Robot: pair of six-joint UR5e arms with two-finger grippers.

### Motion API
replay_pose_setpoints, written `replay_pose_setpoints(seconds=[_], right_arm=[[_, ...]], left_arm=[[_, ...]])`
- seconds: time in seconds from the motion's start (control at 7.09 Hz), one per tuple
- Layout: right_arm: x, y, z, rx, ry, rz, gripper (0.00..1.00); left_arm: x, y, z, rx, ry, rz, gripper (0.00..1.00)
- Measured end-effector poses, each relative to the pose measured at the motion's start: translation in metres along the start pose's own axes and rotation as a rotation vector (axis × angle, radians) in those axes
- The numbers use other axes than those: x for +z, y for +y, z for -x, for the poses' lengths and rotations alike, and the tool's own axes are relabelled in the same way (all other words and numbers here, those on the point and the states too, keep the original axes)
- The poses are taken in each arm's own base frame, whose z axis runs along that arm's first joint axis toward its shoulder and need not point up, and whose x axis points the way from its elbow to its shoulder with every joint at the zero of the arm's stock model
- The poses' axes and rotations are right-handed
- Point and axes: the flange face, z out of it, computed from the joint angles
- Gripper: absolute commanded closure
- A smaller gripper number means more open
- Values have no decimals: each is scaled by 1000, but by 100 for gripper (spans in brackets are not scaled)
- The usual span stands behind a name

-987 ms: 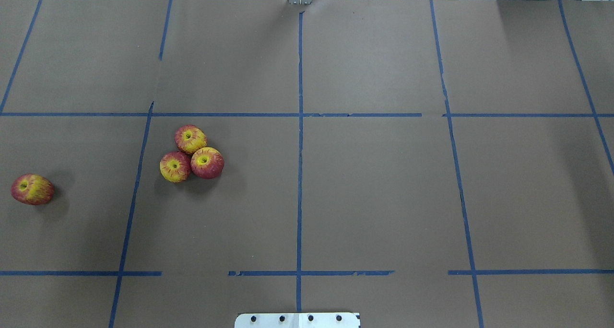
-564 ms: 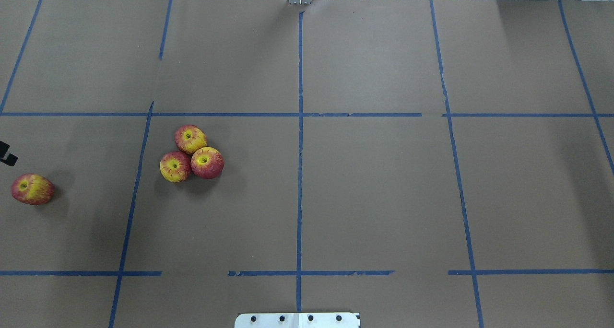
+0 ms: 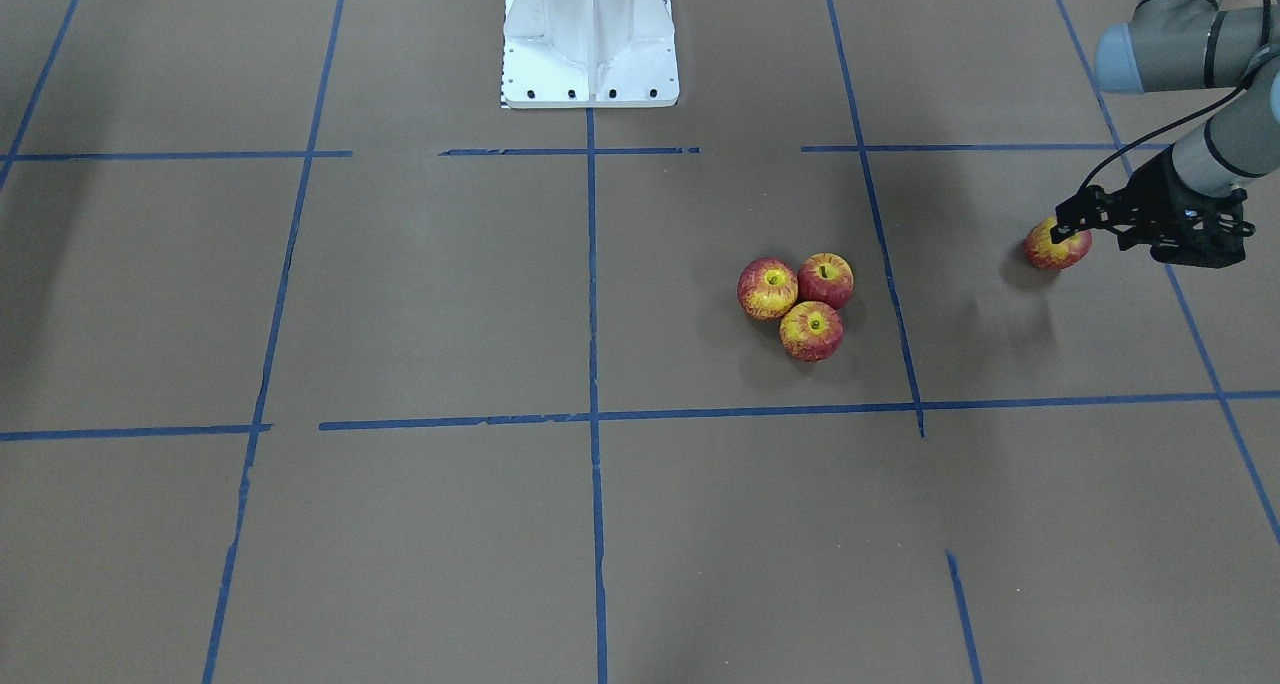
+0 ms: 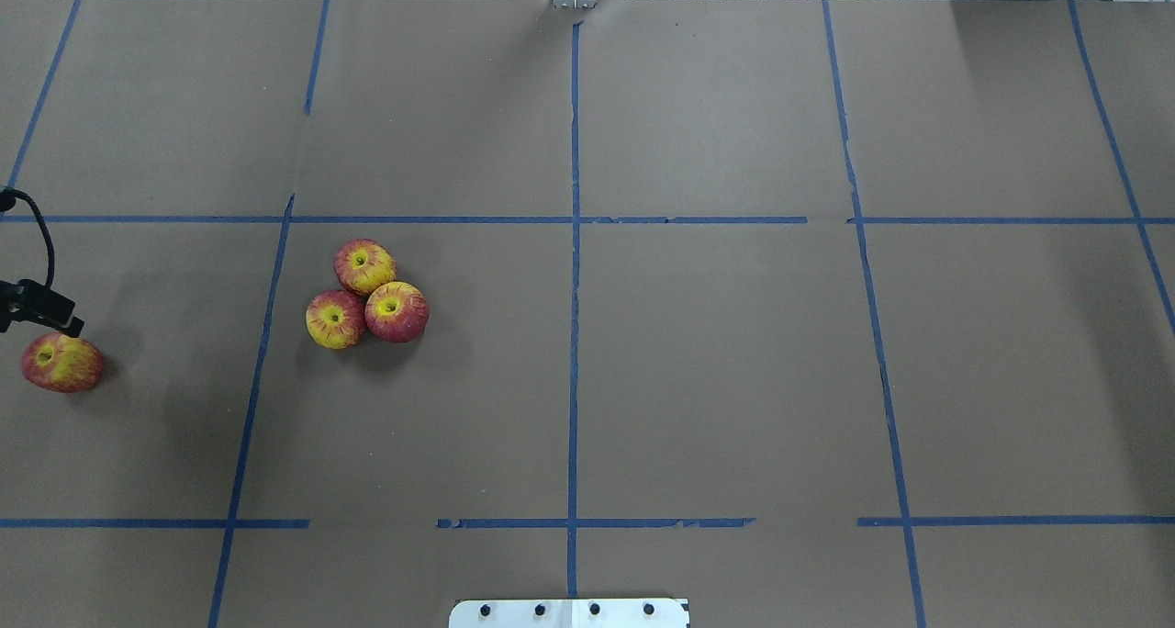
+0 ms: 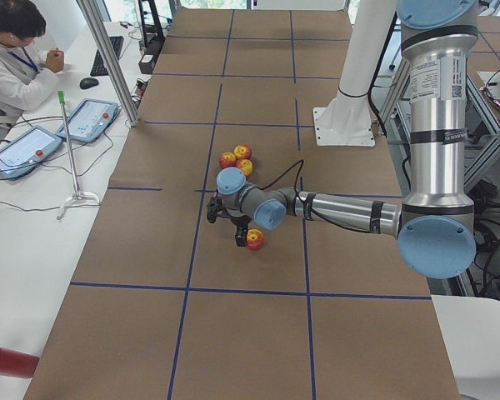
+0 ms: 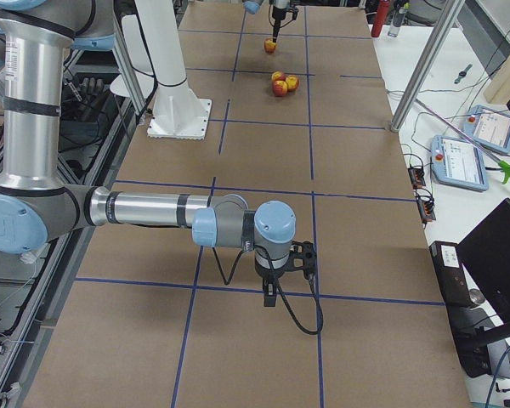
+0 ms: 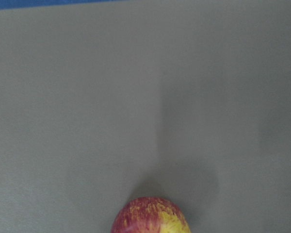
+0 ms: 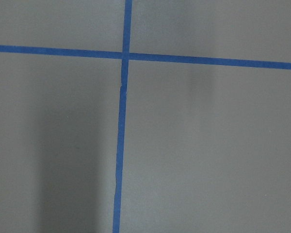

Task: Stack apples
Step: 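Reach the left gripper down to the lone red-yellow apple and grasp it, then lift the apple with the left gripper and carry it over the three-apple cluster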

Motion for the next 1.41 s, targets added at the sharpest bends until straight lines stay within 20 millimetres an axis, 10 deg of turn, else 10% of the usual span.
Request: replay_pose_setpoints(seconds=[0.56, 0.71, 0.85, 1.13, 1.41], right_arm=[[0, 0, 0, 0, 0, 0, 0], [0, 0, 0, 0, 0, 0, 0], [0, 0, 0, 0, 0, 0, 0], [0, 0, 0, 0, 0, 0, 0], [0, 0, 0, 0, 0, 0, 0]], left_arm=[[23, 5, -2, 9, -32, 20, 0], [30, 7, -2, 10, -36, 33, 20], [36, 9, -1, 10, -40, 47, 86], [36, 10, -4, 13, -35, 50, 100], [-1, 5, -48, 13, 6, 12, 100]])
